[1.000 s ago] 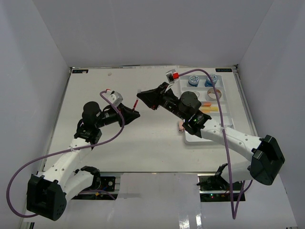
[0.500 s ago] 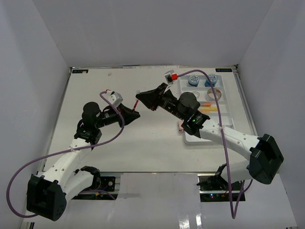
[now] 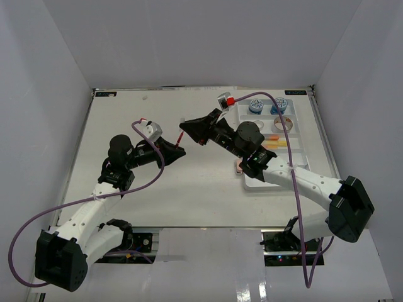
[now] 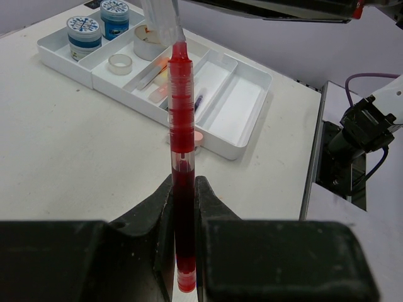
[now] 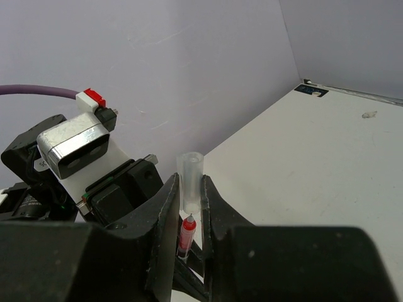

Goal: Sort the stationery into containers
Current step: Close the pen cap on the pen.

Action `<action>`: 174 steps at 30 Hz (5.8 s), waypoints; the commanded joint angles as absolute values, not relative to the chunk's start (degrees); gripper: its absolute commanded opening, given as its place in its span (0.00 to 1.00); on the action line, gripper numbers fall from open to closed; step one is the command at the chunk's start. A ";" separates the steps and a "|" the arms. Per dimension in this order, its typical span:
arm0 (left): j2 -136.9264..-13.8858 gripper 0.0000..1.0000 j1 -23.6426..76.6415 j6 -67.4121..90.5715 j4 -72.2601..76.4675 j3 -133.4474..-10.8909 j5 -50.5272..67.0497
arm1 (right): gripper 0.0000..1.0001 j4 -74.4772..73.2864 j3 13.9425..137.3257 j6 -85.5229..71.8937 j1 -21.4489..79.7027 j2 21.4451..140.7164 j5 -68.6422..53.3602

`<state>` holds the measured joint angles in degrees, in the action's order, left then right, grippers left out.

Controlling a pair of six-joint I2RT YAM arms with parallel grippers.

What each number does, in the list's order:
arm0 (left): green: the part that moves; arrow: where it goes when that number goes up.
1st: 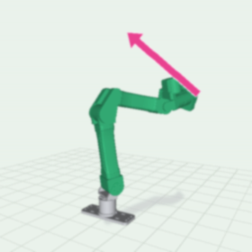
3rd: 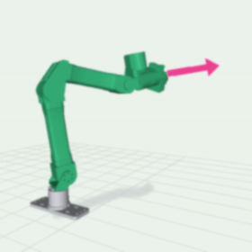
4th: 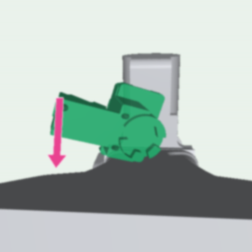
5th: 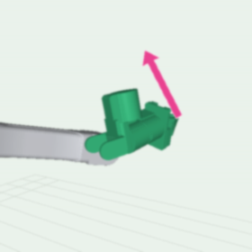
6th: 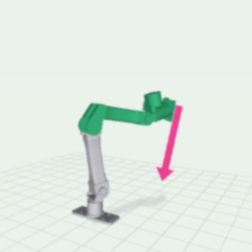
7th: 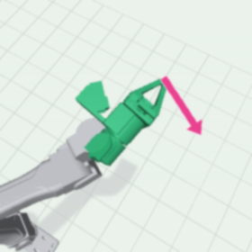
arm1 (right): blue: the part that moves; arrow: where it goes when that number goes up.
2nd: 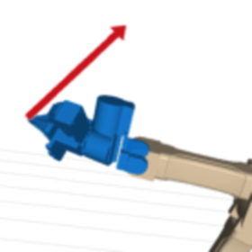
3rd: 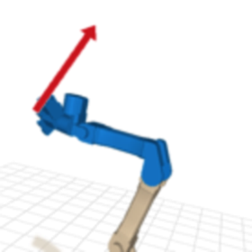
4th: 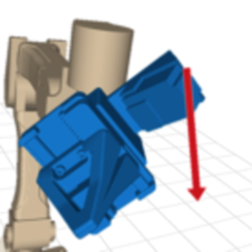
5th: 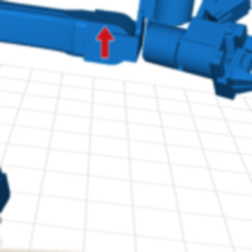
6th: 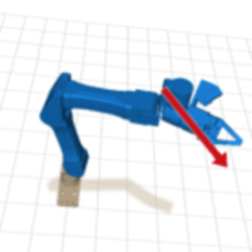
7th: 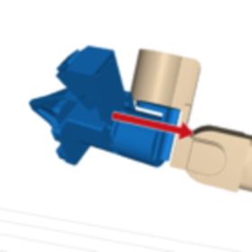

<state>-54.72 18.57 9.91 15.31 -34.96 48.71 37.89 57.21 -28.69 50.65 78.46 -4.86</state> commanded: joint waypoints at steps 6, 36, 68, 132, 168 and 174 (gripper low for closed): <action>-53.79 0.00 18.81 9.67 16.52 -34.63 49.83 | 0.08 41.75 57.39 -26.54 50.71 75.85 -3.43; -53.00 0.00 18.81 10.72 18.28 -33.75 48.78 | 0.08 46.05 52.91 -30.41 50.63 76.38 -6.41; -57.47 0.01 20.12 19.86 37.44 -36.20 50.19 | 0.26 57.31 52.56 -28.30 51.06 80.07 -10.72; -63.37 0.00 20.39 16.61 28.04 -40.87 68.64 | 0.59 30.15 72.95 -9.58 39.90 82.88 -51.94; -62.40 0.00 20.39 15.65 28.04 -40.43 66.97 | 0.08 24.09 73.56 -11.26 41.39 84.99 -52.21; -62.23 0.00 20.39 13.01 24.44 -41.31 66.80 | 0.08 16.80 75.76 -9.41 41.92 85.87 -51.86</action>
